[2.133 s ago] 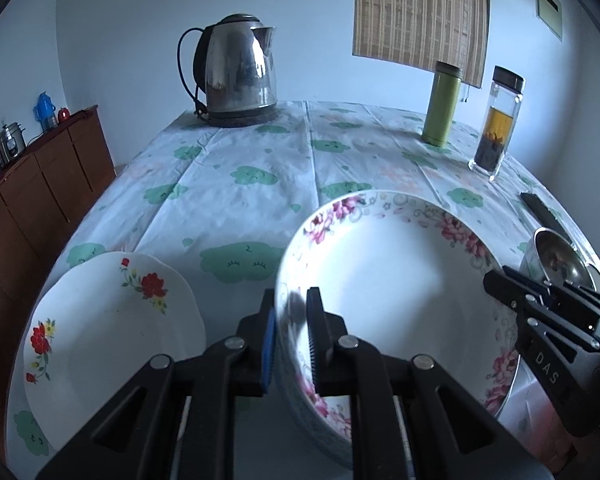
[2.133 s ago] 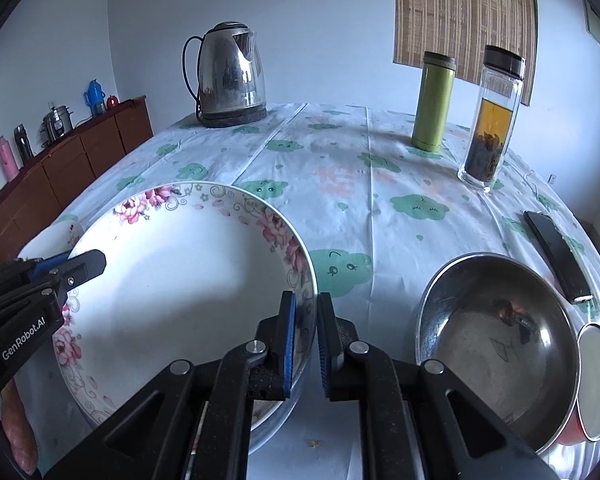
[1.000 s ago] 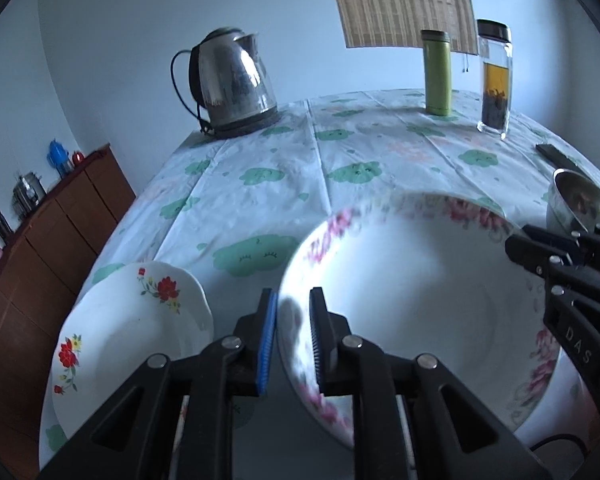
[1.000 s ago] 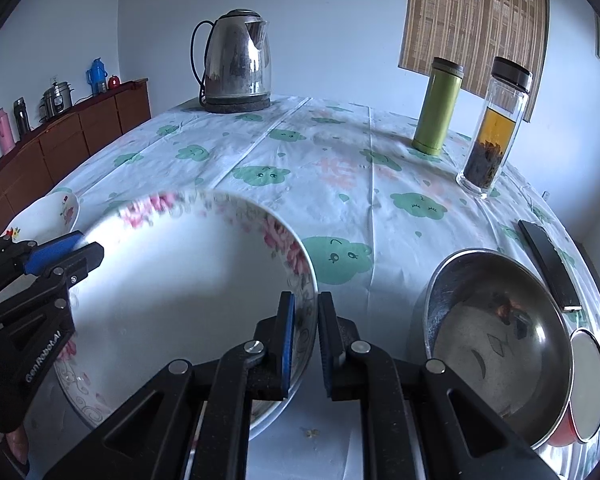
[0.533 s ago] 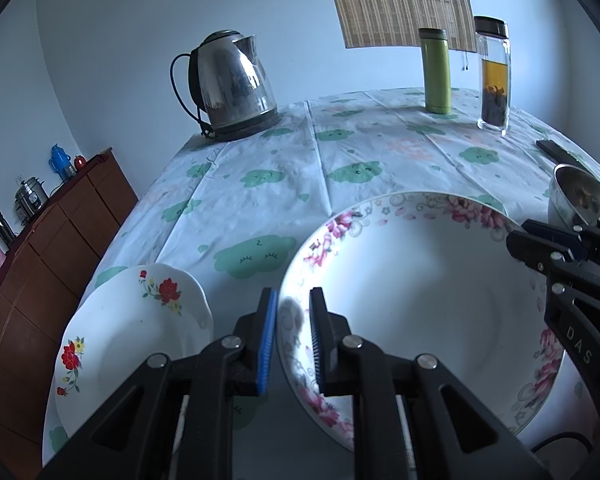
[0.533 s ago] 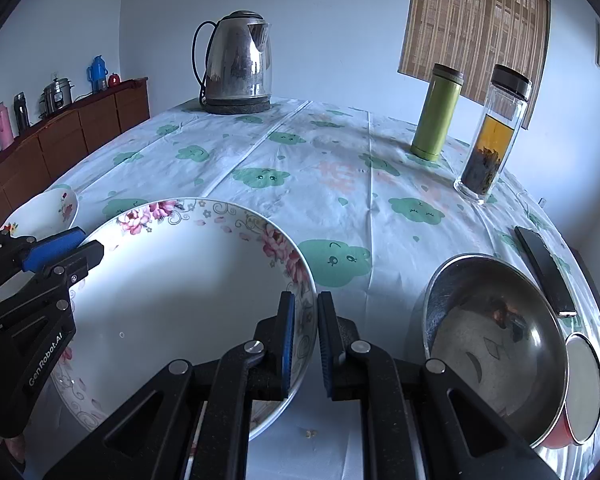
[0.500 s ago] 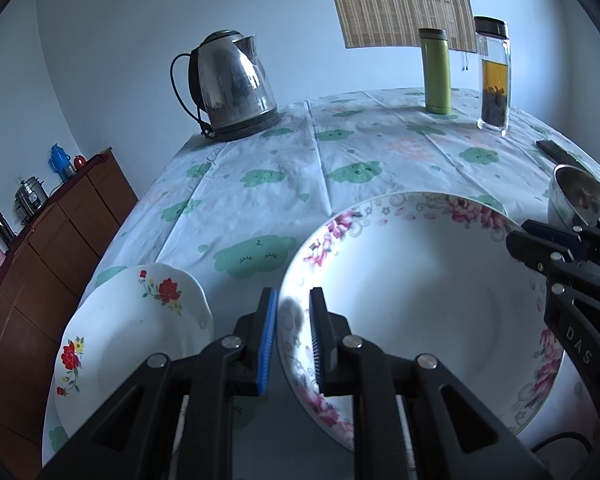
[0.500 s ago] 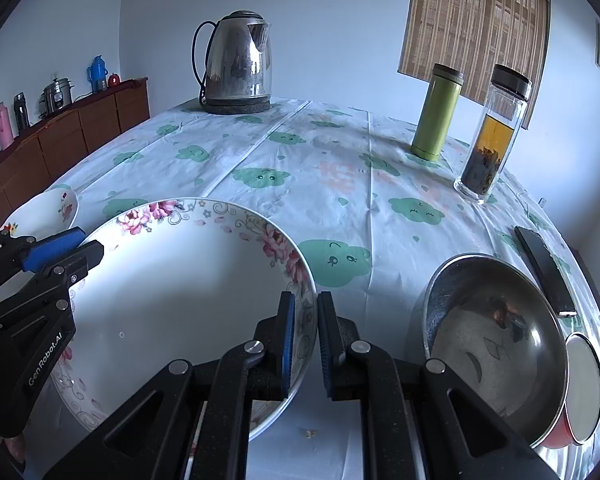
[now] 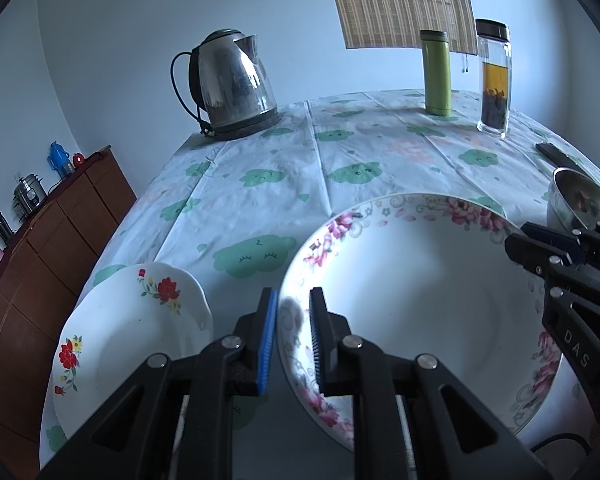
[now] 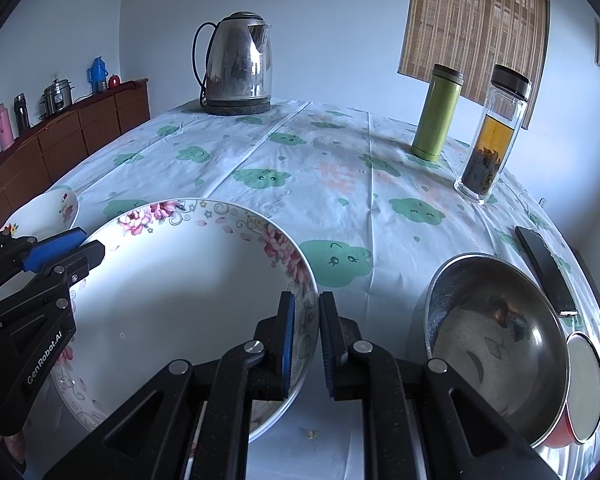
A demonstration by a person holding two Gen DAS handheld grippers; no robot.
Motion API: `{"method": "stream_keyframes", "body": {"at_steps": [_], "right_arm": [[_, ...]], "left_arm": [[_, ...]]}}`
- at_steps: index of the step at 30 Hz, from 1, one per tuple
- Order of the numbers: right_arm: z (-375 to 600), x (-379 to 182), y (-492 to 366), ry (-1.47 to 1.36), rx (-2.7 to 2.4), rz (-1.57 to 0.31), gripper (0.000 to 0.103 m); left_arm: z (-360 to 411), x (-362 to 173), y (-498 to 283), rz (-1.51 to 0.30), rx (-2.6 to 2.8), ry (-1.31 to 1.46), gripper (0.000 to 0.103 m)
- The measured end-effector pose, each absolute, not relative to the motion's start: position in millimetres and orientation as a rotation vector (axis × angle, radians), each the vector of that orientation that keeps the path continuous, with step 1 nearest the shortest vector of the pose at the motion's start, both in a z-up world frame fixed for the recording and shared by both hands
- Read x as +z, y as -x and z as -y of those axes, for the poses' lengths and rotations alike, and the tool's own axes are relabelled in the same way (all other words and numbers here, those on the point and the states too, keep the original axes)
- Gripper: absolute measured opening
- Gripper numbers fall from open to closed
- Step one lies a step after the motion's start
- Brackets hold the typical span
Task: Organize plates and bowls
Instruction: 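Open both tools and release the pink-floral plate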
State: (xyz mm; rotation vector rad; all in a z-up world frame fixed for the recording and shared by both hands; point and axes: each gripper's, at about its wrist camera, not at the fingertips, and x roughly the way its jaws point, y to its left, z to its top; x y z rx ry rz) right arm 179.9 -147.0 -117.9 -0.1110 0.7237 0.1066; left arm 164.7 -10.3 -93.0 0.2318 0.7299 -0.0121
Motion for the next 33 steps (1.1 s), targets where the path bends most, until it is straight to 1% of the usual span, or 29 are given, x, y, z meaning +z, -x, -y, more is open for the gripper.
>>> {"method": "stream_keyframes", "body": {"at_steps": [14,16,17,18,25,27,29,31,32,33], "right_arm": [[146.1,-117.6,-179.6,0.104,0.109,-0.721,0.015],[146.0,-115.3,-178.4,0.099,0.11,-0.708,0.015],[146.1,-113.8,-177.7,0.098,0.111,-0.7,0.015],[146.0,-112.8,-177.4,0.096,0.111,-0.695,0.015],[144.6,-108.7,-174.2,0.095,0.12,-0.66,0.016],[144.5,-108.3,-173.5,0.094,0.12,-0.653,0.016],[144.8,-108.0,-173.0,0.09,0.121,-0.648,0.017],[144.2,-106.8,-172.0,0.087,0.128,-0.634,0.03],[143.3,-106.0,-170.7,0.087,0.131,-0.626,0.049],[142.5,-104.6,-169.1,0.085,0.136,-0.612,0.062]], "left_arm": [[9.6,-91.6,-165.5,-0.736,-0.021,-0.206,0.014],[6.8,-92.0,-166.3,-0.741,-0.02,-0.196,0.016],[6.7,-92.3,-166.7,-0.744,-0.017,-0.189,0.021],[4.9,-92.3,-167.1,-0.747,-0.017,-0.182,0.022],[2.6,-90.4,-165.8,-0.741,-0.02,-0.173,0.022],[1.0,-88.9,-165.4,-0.733,-0.013,-0.168,0.028],[-0.9,-86.7,-164.6,-0.721,-0.004,-0.161,0.046],[-2.0,-83.9,-163.0,-0.704,0.001,-0.157,0.051],[-1.6,-82.4,-162.0,-0.696,0.0,-0.155,0.051],[-1.9,-81.6,-161.7,-0.692,0.0,-0.153,0.051]]}}
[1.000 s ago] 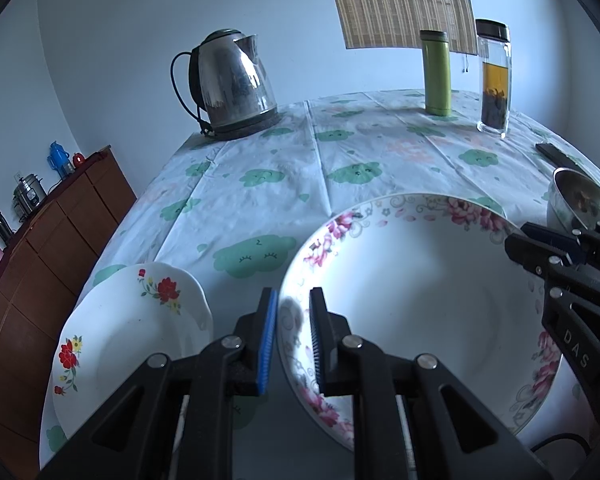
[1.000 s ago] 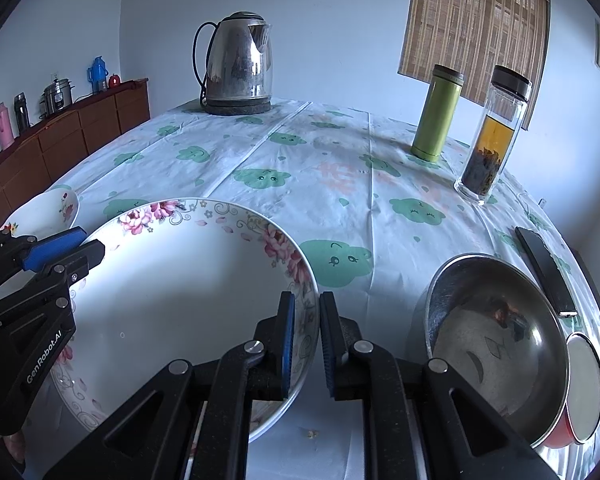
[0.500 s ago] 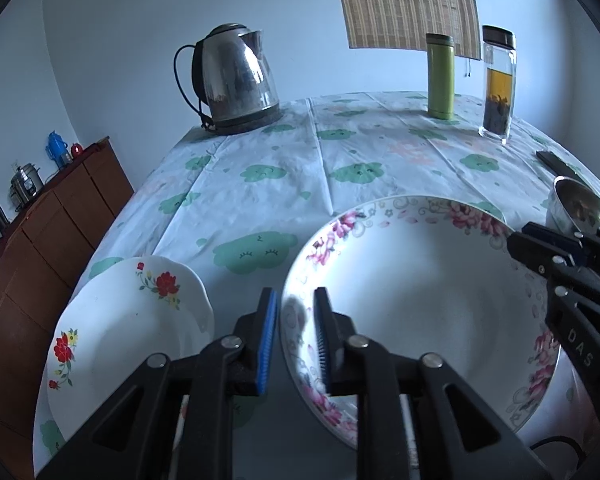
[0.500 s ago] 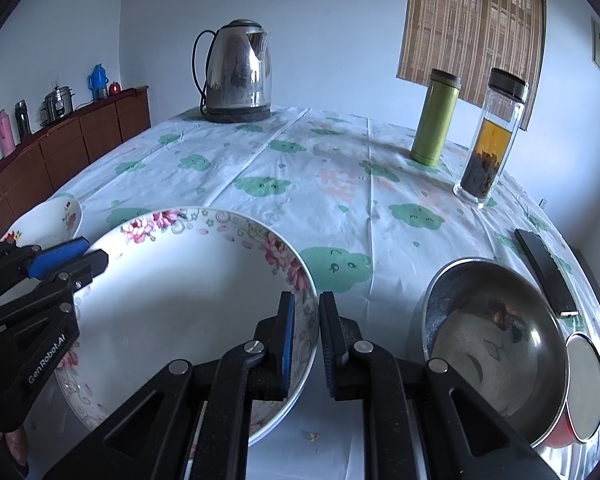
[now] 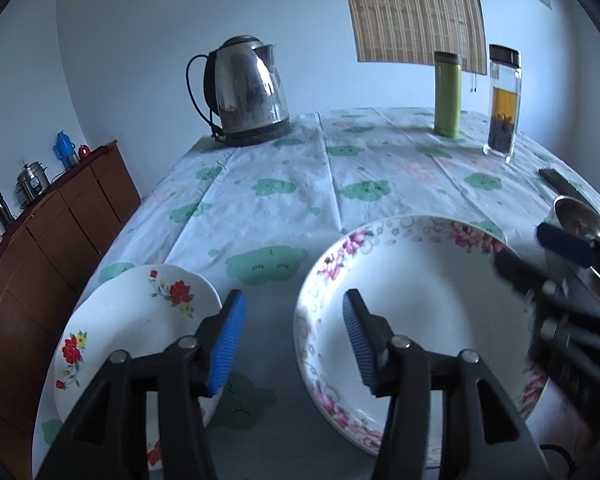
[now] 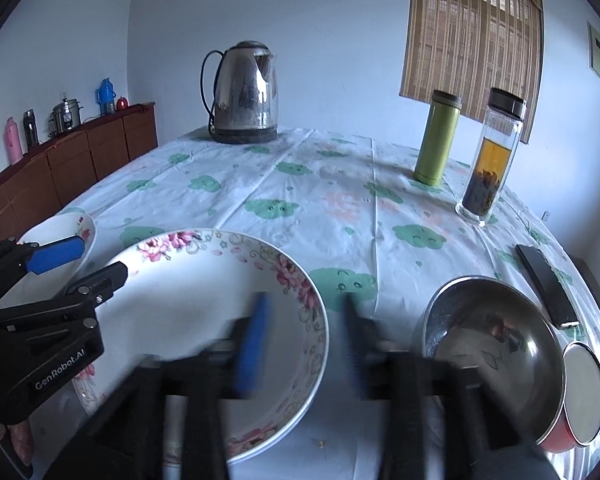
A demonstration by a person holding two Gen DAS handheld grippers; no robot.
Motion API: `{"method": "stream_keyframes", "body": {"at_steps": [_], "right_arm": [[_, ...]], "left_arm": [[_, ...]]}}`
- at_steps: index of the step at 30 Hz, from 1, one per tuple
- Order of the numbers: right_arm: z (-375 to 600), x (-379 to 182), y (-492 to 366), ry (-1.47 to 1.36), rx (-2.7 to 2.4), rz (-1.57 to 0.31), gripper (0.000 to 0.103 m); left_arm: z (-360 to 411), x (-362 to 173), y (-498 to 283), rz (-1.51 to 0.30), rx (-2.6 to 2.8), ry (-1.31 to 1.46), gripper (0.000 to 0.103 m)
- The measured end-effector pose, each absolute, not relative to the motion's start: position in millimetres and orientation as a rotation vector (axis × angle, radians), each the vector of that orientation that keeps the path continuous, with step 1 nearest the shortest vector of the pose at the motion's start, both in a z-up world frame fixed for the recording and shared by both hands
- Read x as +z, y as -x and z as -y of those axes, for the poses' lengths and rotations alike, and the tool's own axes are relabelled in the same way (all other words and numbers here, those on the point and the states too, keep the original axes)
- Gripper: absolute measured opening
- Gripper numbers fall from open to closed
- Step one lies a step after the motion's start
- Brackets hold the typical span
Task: Organize plates and bowls
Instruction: 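Open both tools and release the pink-floral plate, then move both tools to the small red-flower plate and grasp its rim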
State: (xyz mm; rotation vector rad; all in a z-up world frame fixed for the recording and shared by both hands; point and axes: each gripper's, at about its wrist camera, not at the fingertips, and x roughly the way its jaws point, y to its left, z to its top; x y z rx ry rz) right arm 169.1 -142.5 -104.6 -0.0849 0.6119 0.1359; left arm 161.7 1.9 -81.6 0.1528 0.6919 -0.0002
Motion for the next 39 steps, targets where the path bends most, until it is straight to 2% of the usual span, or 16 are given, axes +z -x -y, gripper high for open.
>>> {"method": "stream_keyframes", "body": {"at_steps": [3,5,11,18,26,32,39], "right_arm": [[138.5,-99.8,-163.2,0.097,0.14,-0.565,0.063],[137.4,-99.4,-163.1,0.102,0.14,-0.557,0.063],[137.4,-94.9,-158.5,0.089,0.148,-0.511,0.063],[128.1,-91.9,-153.2,0.08,0.2,-0.468,0.063],[120.0,-88.9,-155.4,0.025,0.29,-0.521,0.062],[94.1,-81.1,-155.0,0.014,0.395,-0.565,0.055],[46.2,-76.4,-163.9,0.037,0.48,-0.602,0.052]], "left_arm": [[-4.0,-78.5,-160.8,-0.678,0.003,-0.143,0.056],[-7.0,-76.2,-160.4,-0.663,0.012,-0.132,0.063],[-19.7,-64.6,-156.9,-0.608,0.04,-0.073,0.07],[-45.6,-54.3,-156.5,-0.589,0.096,-0.004,0.071],[-93.9,-46.0,-147.1,-0.592,0.178,0.002,0.071],[-140.2,-49.4,-143.7,-0.607,0.281,0.028,0.072],[-184.9,-70.0,-146.1,-0.652,0.364,0.114,0.073]]}}
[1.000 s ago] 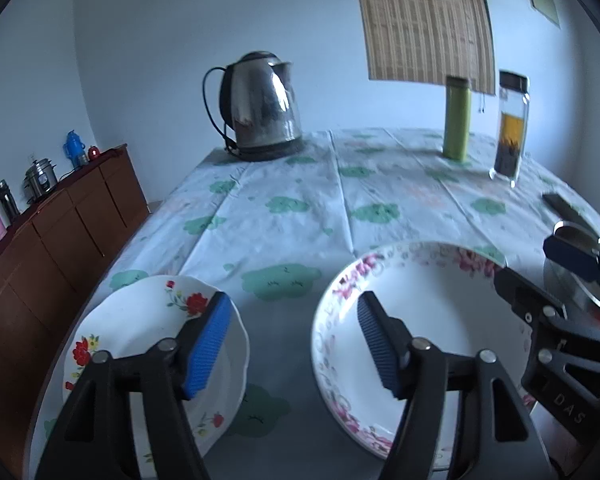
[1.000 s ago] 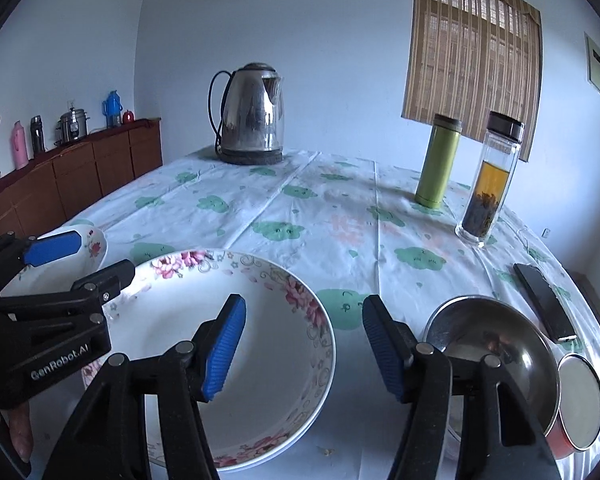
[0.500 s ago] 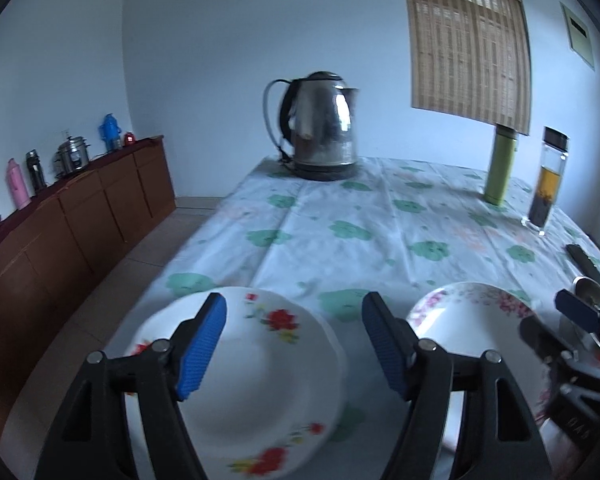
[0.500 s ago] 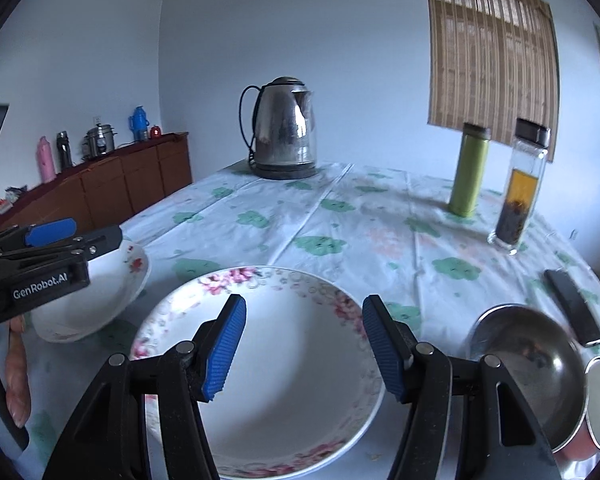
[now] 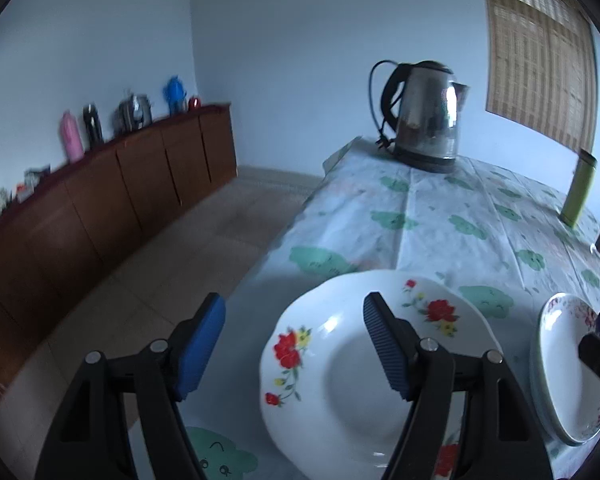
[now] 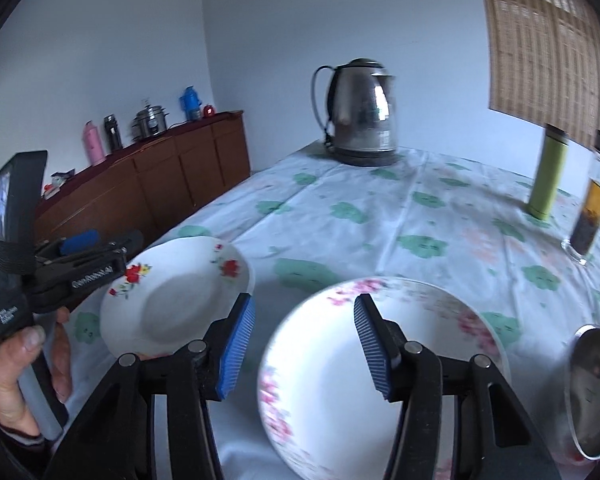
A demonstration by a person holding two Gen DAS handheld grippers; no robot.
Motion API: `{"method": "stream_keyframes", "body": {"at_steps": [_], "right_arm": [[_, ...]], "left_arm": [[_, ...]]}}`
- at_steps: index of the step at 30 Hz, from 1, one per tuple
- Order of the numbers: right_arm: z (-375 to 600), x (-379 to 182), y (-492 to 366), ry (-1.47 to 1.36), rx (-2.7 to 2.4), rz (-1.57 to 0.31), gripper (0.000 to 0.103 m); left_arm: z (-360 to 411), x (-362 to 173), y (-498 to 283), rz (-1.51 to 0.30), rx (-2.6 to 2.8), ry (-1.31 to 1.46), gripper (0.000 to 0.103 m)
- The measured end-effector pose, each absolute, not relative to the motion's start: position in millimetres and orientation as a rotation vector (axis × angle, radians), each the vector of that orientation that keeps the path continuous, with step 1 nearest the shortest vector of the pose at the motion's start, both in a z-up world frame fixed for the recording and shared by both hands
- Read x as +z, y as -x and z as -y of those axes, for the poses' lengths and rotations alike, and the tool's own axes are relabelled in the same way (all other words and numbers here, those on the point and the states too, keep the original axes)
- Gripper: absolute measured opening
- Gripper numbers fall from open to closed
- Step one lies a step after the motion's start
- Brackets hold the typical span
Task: Organize plates and bowls
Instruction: 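Move both tools to the small red-flower plate and grasp its rim, then lift the red-flower plate with both tools toward the stacked plates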
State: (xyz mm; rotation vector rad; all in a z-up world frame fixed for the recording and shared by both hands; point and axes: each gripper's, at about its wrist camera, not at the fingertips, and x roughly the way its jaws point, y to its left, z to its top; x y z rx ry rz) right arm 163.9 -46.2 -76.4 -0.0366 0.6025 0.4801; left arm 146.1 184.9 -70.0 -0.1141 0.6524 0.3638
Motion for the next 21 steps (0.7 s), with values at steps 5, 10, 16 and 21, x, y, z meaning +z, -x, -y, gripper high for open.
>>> {"method": "stream_keyframes", "body": {"at_steps": [5,10,16,21], "right_arm": [[10.0,-87.0,-175.6,0.075,0.509,-0.665,0.045],[-10.7,-101.0,-180.7,0.096,0.518,-0.716,0.04],[-21.9,-107.9,-181.4,0.141,0.517,-0.74,0.039],[-31.1,-114.8,-183.4,0.172,0.528,-0.768,0.039]], "left_arm": [[-195.4,-79.5,-146.1,-0.671,0.359,0.164,0.073],[-198.8,-85.2,-145.0,-0.698,0.335,0.182,0.073],[-194.0,-88.6,-145.7,-0.715,0.295,0.182,0.072],[-190.3,-95.2,-149.9,-0.753,0.287,0.165,0.071]]}}
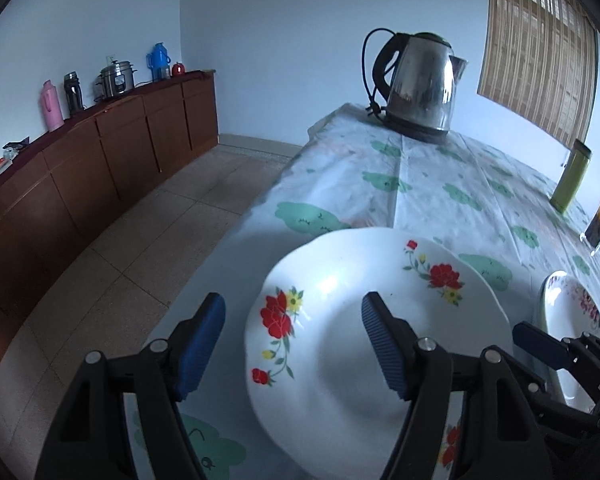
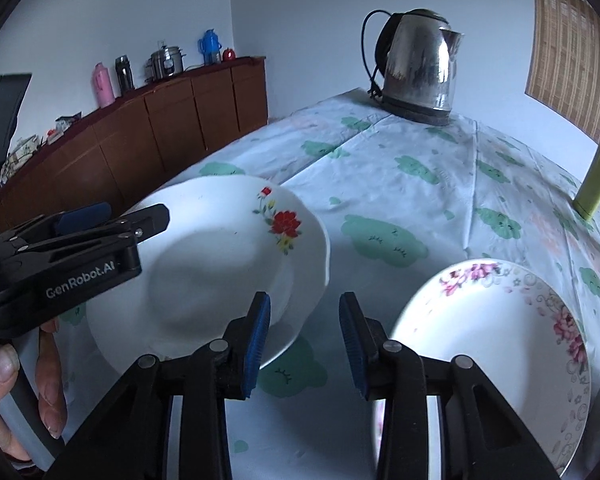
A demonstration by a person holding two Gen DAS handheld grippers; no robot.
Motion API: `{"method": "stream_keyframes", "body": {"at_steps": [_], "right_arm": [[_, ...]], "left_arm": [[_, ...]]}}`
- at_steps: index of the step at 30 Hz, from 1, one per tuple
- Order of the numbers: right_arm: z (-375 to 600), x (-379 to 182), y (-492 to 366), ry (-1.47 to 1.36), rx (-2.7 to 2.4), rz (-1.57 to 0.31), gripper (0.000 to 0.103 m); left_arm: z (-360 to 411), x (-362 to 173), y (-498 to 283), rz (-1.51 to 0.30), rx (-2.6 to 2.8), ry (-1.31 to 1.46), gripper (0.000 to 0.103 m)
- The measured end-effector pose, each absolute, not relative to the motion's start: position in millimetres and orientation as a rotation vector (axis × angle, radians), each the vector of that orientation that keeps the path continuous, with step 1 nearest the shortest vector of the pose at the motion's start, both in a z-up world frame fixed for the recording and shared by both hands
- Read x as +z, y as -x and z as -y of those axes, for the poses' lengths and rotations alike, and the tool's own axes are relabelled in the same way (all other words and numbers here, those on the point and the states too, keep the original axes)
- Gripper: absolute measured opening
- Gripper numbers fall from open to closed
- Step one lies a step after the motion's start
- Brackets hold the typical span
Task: Organize plates and bowls
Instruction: 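Lift the red-flower plate with both tools toward the stacked plates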
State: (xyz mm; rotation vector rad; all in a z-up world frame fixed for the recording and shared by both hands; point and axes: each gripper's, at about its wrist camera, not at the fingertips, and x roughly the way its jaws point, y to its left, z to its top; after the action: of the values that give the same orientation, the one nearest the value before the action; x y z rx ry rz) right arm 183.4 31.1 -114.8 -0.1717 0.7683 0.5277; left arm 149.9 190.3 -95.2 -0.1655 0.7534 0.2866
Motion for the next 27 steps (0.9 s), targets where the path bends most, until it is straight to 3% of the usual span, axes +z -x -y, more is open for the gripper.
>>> {"method": "stream_keyframes", "body": {"at_steps": [4,13,18,27], "right_arm": [[-38.2,-118.0,-183.2,0.197,0.535,-0.779,0.039],[-40.6,-121.5,-184.6,0.193,0.554,-0.798,0.037],[-31.9,-120.2,-189.3,0.128,0.582,-0.808,0.03],[-29.6,-120.2,-190.1,0.106,0.592,-0.806,0.029]], "left_arm": [[-190.2,-100.5,-153.8,-0.781,0.278,0.166,0.071],[-190.2,-110.9,-159.5,-0.831,0.275,0.153,0.054],[-193.0,-110.8,-158.2,-0.831,0.289,0.159,0.046],[-193.5,-110.7,-158.5,-0.832,0.29,0.159,0.046]]}}
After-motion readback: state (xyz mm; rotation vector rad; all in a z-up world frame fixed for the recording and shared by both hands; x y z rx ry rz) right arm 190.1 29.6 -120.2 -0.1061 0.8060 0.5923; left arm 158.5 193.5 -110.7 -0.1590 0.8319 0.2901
